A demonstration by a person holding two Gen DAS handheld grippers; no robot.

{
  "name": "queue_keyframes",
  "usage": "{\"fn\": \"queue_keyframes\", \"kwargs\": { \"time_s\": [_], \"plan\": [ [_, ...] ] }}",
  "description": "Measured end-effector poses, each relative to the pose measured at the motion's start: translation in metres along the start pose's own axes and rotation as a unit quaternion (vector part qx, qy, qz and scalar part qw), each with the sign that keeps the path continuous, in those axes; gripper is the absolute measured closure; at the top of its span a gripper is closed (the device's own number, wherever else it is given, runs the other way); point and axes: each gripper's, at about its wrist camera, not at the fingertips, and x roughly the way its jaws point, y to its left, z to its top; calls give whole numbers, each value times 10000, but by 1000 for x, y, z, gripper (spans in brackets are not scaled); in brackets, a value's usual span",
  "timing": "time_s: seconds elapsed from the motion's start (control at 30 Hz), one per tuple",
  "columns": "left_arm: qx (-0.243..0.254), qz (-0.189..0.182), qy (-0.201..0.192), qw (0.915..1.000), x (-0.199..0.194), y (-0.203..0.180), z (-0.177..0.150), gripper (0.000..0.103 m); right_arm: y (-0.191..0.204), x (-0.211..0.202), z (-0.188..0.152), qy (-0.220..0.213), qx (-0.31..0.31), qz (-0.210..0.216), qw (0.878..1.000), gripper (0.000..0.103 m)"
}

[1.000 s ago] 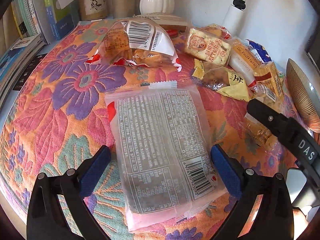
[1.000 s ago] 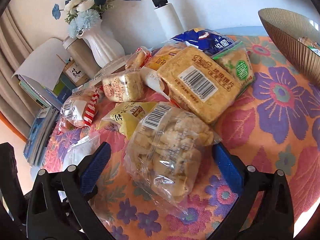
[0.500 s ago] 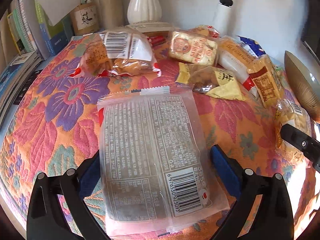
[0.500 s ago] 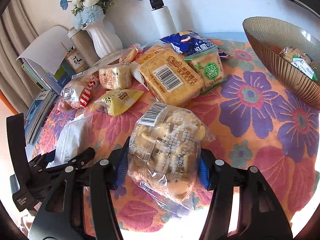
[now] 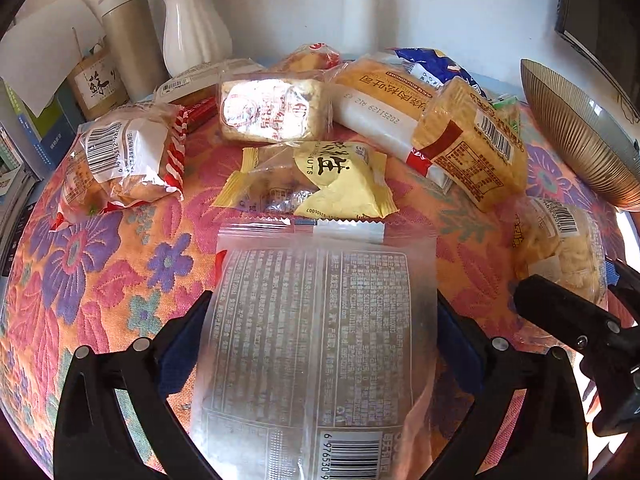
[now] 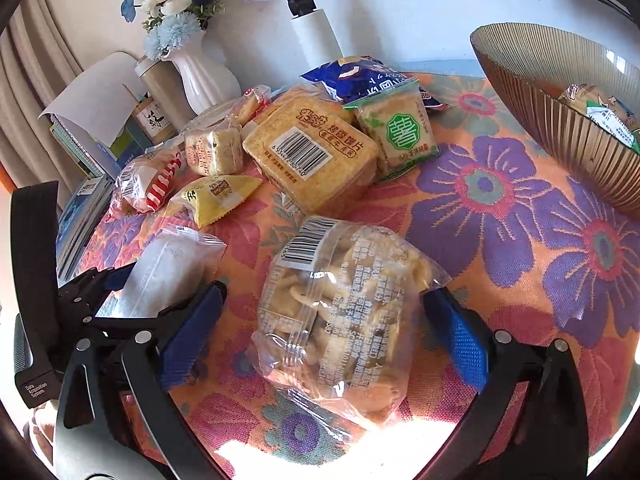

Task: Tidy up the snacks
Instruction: 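Lift and hold both clear packs above the table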

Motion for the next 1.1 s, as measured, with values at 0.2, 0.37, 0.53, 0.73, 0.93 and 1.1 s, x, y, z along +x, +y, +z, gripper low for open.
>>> {"fn": "queue_keyframes", "kwargs": {
  "time_s": [0.2,0.37,0.53,0.73,0.93,1.1],
  "plan": [
    [-43,-15,-2,10000,-1,2,-1,5,3,0,0,22,-54,-79,10000,3],
    [-33,8,-3,10000,0,4,0,5,2,0,0,-11,-9,-57,10000,3],
    [-30,0,-3,10000,0,4,0,5,2,0,0,-16,-6,-49,10000,3],
    [-30,4,-4,10000,0,4,0,5,2,0,0,-17,-4,-48,10000,3],
    [-29,2,-5,10000,0,5,0,5,2,0,0,-17,-3,-47,10000,3],
    [-29,2,-6,10000,0,5,0,5,2,0,0,-18,-3,-48,10000,3]
  ]
}}
